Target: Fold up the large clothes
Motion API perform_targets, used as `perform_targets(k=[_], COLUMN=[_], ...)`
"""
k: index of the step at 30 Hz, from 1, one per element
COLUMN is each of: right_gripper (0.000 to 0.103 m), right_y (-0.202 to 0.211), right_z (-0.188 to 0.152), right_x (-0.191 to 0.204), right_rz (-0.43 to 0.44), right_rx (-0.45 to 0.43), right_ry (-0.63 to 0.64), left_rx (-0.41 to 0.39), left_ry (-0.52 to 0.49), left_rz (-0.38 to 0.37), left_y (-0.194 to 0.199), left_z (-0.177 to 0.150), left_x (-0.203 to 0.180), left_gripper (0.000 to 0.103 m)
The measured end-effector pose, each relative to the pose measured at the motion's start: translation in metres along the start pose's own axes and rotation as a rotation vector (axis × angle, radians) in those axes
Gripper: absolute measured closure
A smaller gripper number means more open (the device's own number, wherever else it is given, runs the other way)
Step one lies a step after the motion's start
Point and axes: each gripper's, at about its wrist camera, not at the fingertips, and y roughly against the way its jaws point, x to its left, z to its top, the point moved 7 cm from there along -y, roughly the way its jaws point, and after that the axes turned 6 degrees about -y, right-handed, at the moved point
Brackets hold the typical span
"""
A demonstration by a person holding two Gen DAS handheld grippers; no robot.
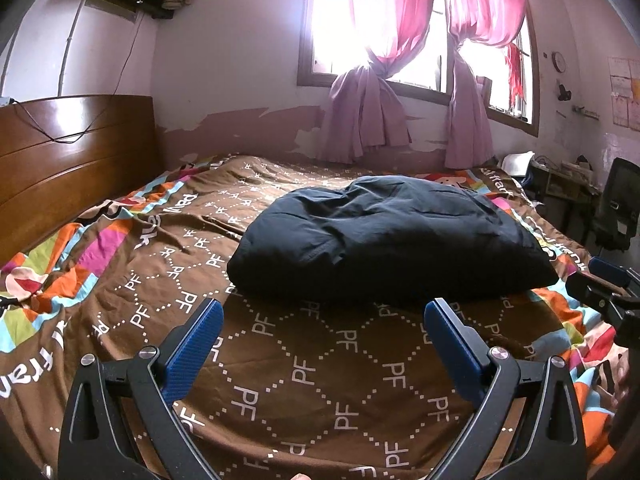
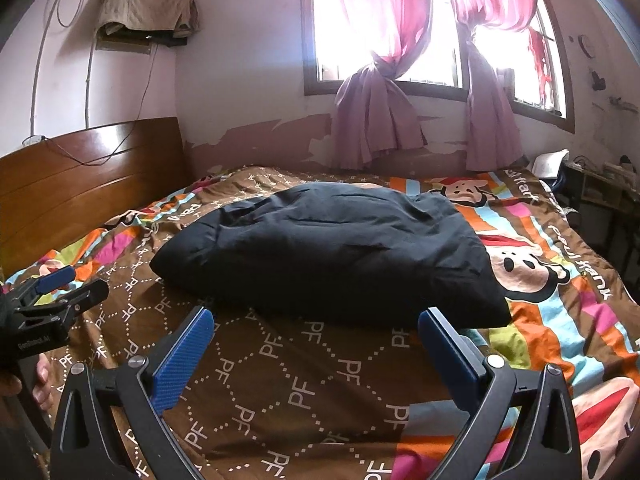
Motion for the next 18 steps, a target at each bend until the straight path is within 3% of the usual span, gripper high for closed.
perform_targets(k=[18], right_gripper=[0.000], right_y=[0.0012], right_z=[0.0020], right_x=[0.0020], right_rz=[0.001], right_rx=[-0.008], right_ry=[0.010], left_rx=[0.009], left_ry=[0.007], left_rz=[-0.012], left_y=[0.0042], left_z=[-0.0021], left_x=[-0.0029], left_gripper=[0.004])
